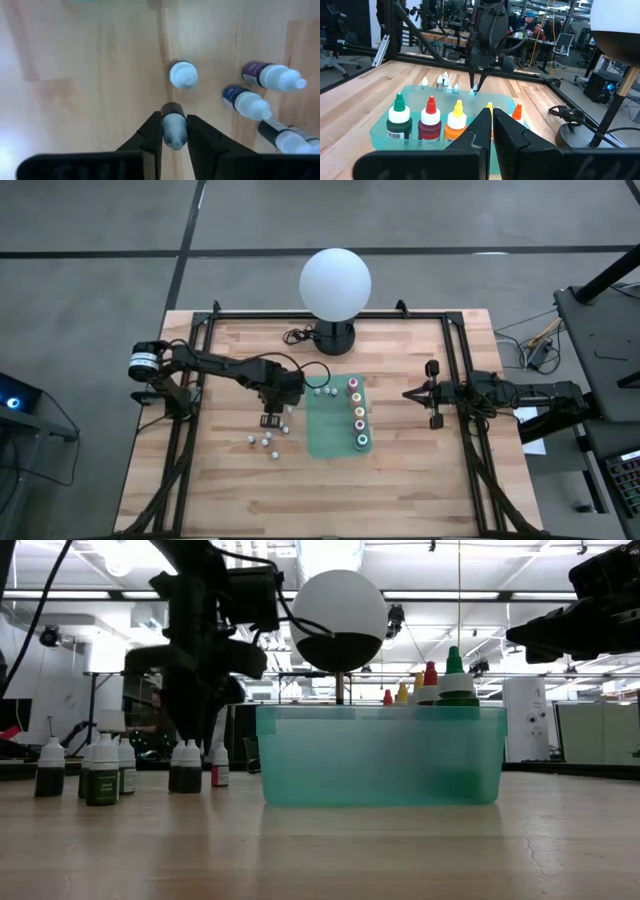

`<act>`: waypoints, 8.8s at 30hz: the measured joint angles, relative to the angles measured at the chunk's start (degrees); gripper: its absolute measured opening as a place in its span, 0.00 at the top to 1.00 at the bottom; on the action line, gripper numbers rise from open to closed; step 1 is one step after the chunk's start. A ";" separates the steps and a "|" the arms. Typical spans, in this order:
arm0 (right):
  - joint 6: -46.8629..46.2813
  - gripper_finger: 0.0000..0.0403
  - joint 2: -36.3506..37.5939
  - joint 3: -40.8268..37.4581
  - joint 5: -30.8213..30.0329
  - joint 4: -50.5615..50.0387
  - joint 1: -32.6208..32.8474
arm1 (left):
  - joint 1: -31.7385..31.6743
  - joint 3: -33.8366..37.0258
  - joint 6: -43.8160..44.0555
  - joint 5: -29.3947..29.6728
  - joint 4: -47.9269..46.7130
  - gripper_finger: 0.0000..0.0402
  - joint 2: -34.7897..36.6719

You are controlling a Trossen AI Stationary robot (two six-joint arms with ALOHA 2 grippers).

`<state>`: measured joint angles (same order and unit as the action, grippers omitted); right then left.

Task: Pick & Place food coloring
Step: Put the small black food coloring bottle into the green bin

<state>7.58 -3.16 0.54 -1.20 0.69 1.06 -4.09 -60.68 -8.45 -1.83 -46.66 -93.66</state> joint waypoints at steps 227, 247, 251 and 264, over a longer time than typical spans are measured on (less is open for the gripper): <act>0.08 0.98 0.00 0.00 0.01 0.00 0.02 | 1.04 -48.72 -12.32 -1.58 -9.28 0.89 -34.87; -0.02 0.98 0.00 0.00 0.00 0.00 0.05 | 1.04 -48.72 -12.06 -1.57 -9.04 0.85 -35.30; -0.01 0.98 0.00 0.00 -0.01 0.00 0.04 | 1.07 -48.72 -12.09 -1.57 -9.07 0.85 -35.30; -0.01 0.98 0.00 0.00 0.01 -0.01 0.04 | 1.07 -48.72 -11.98 -1.57 -8.85 0.82 -35.38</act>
<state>7.57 -3.16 0.54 -1.20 0.68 1.10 -3.03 -109.40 -20.43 -3.40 -55.51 -129.04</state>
